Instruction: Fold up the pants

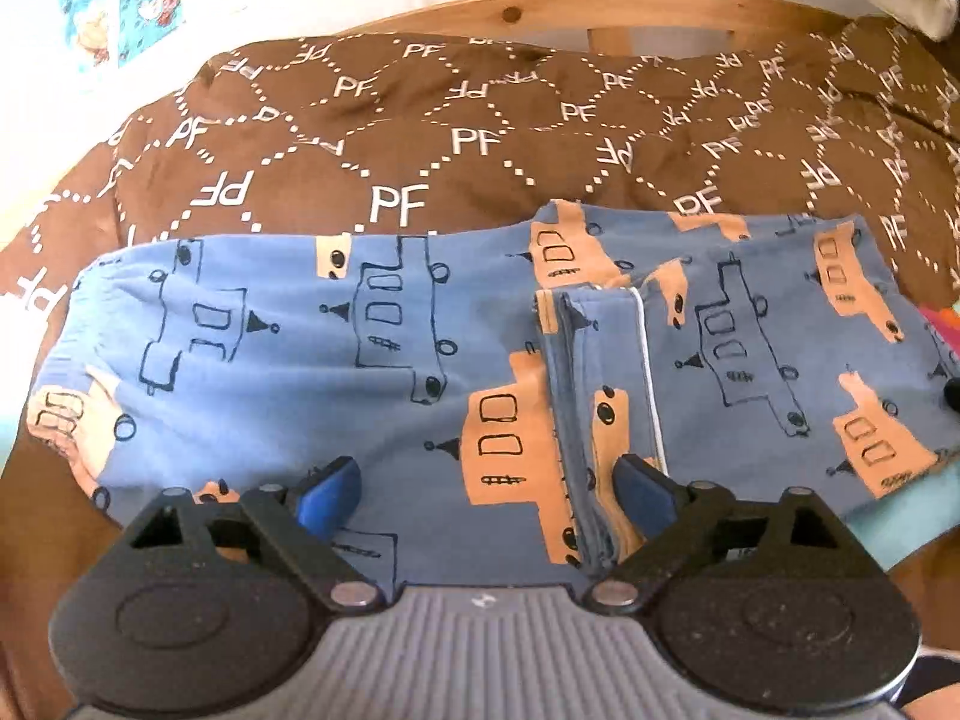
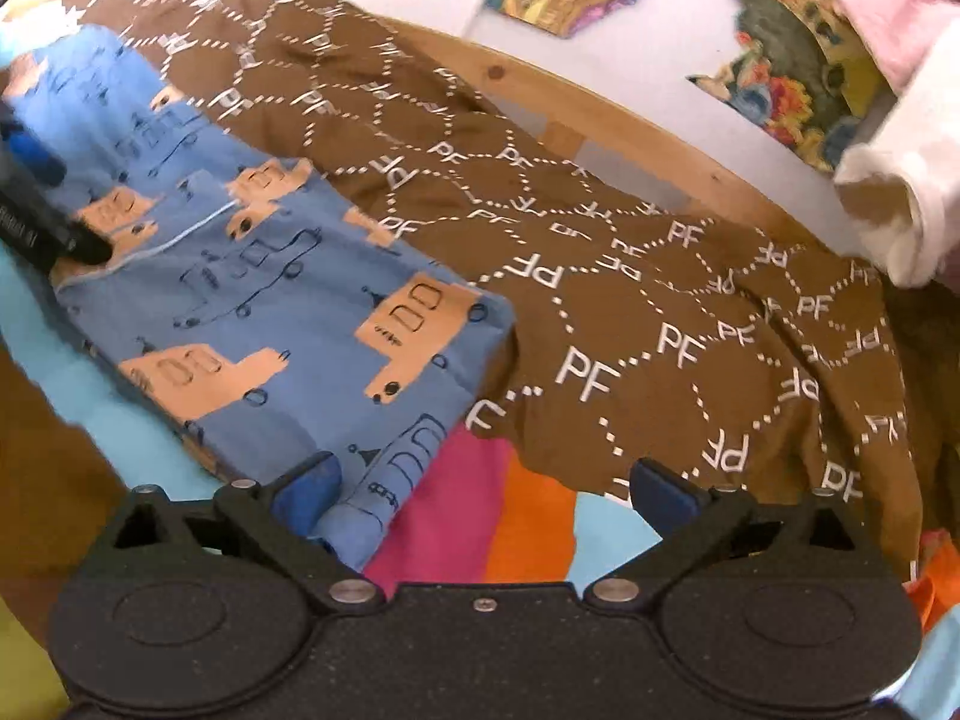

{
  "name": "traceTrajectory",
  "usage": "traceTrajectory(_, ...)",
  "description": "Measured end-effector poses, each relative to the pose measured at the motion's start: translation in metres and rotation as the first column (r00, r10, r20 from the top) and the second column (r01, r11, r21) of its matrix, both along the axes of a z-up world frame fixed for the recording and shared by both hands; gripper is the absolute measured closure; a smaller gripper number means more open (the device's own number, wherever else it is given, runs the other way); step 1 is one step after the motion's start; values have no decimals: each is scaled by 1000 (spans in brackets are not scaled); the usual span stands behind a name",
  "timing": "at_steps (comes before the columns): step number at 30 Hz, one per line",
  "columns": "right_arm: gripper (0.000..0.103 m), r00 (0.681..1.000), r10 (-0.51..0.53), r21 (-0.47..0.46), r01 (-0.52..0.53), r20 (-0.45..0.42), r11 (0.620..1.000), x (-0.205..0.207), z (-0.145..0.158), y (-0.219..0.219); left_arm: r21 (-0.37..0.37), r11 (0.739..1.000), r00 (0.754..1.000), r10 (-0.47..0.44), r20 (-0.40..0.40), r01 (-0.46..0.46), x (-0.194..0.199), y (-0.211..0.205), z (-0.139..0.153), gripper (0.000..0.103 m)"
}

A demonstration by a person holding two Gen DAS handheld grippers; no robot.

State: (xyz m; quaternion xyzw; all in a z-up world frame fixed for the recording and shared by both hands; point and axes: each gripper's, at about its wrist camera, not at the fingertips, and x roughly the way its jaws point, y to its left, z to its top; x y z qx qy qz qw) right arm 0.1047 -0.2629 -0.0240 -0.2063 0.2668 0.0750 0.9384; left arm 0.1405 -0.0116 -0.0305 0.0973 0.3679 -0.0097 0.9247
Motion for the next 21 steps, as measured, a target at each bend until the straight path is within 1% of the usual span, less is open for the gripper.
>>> traceTrajectory(2, 1, 998, -11, 24, 9, 66, 1000, -2, 8, -1, -50, 999, 1000, 21, -4, -21, 0, 6, 7, 7)
traceTrajectory(3, 1, 996, -6, 51, 2, 87, 999, -1, 12, -1, -64, 998, 1000, 29, 3, -29, 0, 10, 8, 7)
traceTrajectory(4, 1, 996, 3, 74, -11, 95, 997, 3, 14, 0, -56, 998, 999, 38, 9, -38, -2, 13, 7, 7)
traceTrajectory(5, 1, 996, 26, 82, -33, 90, 996, 10, 15, 3, -29, 999, 999, 45, 9, -44, 0, 15, 5, 7)
traceTrajectory(7, 1, 991, 91, 59, -97, 100, 994, 26, 14, 16, 6, 999, 999, 40, -1, -40, 4, 19, 1, 7)
traceTrajectory(9, 1, 978, 164, 52, -172, 127, 984, 47, 15, 30, 13, 1000, 1000, 25, 5, -25, 1, 22, 1, 7)
traceTrajectory(10, 1, 975, 187, 50, -194, 122, 980, 59, 15, 37, 18, 1000, 1000, 19, 7, -19, 0, 22, 1, 7)
traceTrajectory(12, 1, 970, 218, 24, -222, 106, 975, 86, 11, 54, 55, 998, 1000, 7, 2, -7, 1, 21, -1, 7)
traceTrajectory(14, 1, 971, 231, -38, -229, 57, 973, 112, -1, 68, 79, 997, 1000, -1, 3, 1, 0, 18, -1, 7)
traceTrajectory(15, 1, 970, 241, -51, -239, 39, 970, 121, -5, 73, 80, 997, 1000, 2, 4, -2, -1, 18, 1, 7)
traceTrajectory(18, 1, 965, 247, -8, -247, 85, 969, 119, 8, 71, 41, 999, 999, 3, 32, -4, -18, 26, 13, 7)
traceTrajectory(20, 1, 965, 233, 11, -236, 120, 972, 107, 16, 67, -10, 1000, 997, 7, 72, -6, -35, 40, 23, 7)
traceTrajectory(21, 1, 965, 232, 42, -238, 123, 970, 99, 21, 63, -40, 999, 996, 26, 85, -23, -41, 47, 27, 9)
